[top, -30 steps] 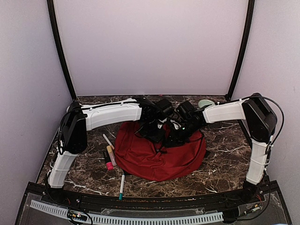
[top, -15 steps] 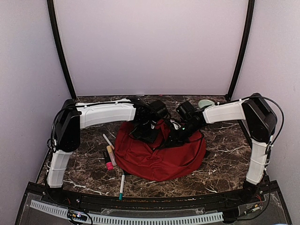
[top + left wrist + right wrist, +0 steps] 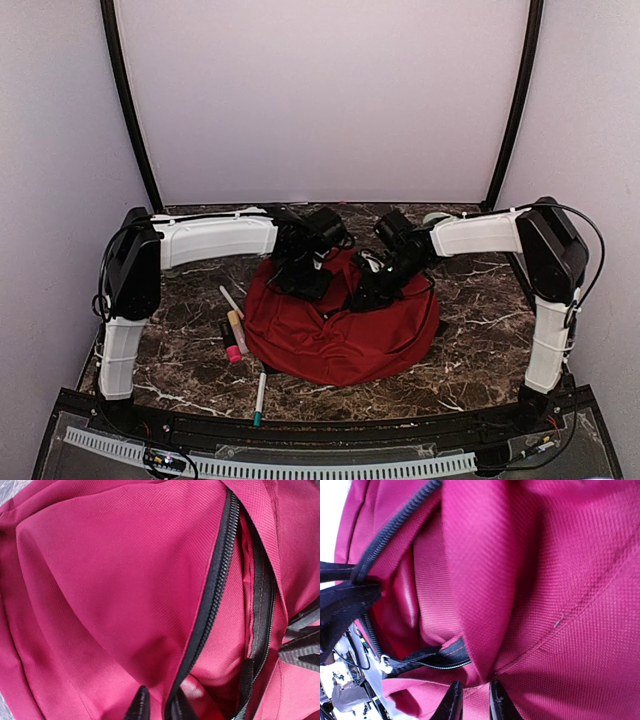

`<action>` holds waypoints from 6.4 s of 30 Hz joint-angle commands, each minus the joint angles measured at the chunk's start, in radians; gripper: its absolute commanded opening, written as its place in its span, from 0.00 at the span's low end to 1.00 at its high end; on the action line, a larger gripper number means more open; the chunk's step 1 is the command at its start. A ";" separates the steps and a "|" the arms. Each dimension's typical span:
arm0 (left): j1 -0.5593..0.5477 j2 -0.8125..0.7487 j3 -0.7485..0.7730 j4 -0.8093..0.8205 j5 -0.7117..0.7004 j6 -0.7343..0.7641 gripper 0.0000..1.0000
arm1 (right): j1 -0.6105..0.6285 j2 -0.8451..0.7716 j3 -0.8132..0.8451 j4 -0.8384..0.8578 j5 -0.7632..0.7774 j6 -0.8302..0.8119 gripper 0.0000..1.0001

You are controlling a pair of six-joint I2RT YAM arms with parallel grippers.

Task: Pack the student bag
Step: Open the upper front pocket of the student bag, then pick up the pen at the center of the board, then pass from the left arm to the right

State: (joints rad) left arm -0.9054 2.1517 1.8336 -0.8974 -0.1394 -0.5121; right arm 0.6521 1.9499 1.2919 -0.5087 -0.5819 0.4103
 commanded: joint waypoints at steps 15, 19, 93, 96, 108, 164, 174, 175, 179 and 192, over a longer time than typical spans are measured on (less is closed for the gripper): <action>0.022 -0.081 0.151 -0.085 -0.020 0.024 0.37 | -0.003 -0.021 0.233 -0.176 -0.048 -0.023 0.30; 0.029 -0.128 0.148 -0.117 -0.050 0.007 0.41 | -0.012 -0.071 0.207 -0.201 0.006 -0.036 0.32; 1.267 -0.553 -0.924 0.215 0.175 0.003 0.82 | -0.087 -0.388 -0.062 -0.262 0.201 0.002 0.38; 1.278 -0.501 -0.915 0.230 0.217 0.016 0.79 | -0.095 -0.393 -0.060 -0.265 0.207 0.001 0.39; 1.247 -0.517 -0.962 0.231 0.293 0.020 0.32 | -0.109 -0.378 -0.055 -0.245 0.201 0.008 0.39; 0.310 -0.730 -0.619 0.582 0.311 -0.866 0.00 | -0.077 -0.550 -0.070 0.187 0.116 0.063 0.48; 0.242 -0.464 -0.338 0.697 0.332 -0.889 0.00 | -0.077 -0.484 -0.042 0.253 -0.036 0.171 0.48; 0.235 -0.440 -0.309 0.697 0.335 -0.899 0.00 | -0.076 -0.479 -0.036 0.247 -0.038 0.171 0.48; 0.205 -0.353 -0.180 0.650 0.331 -0.906 0.00 | -0.076 -0.460 -0.010 0.210 -0.015 0.162 0.48; 0.146 -0.227 0.009 0.542 0.337 -0.930 0.00 | -0.062 -0.370 0.138 0.064 0.088 0.091 0.53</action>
State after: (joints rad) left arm -0.7475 1.9148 1.7954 -0.3099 0.1940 -1.4284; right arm 0.5739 1.5562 1.3788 -0.4122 -0.5446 0.5301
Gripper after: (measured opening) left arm 0.092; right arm 0.526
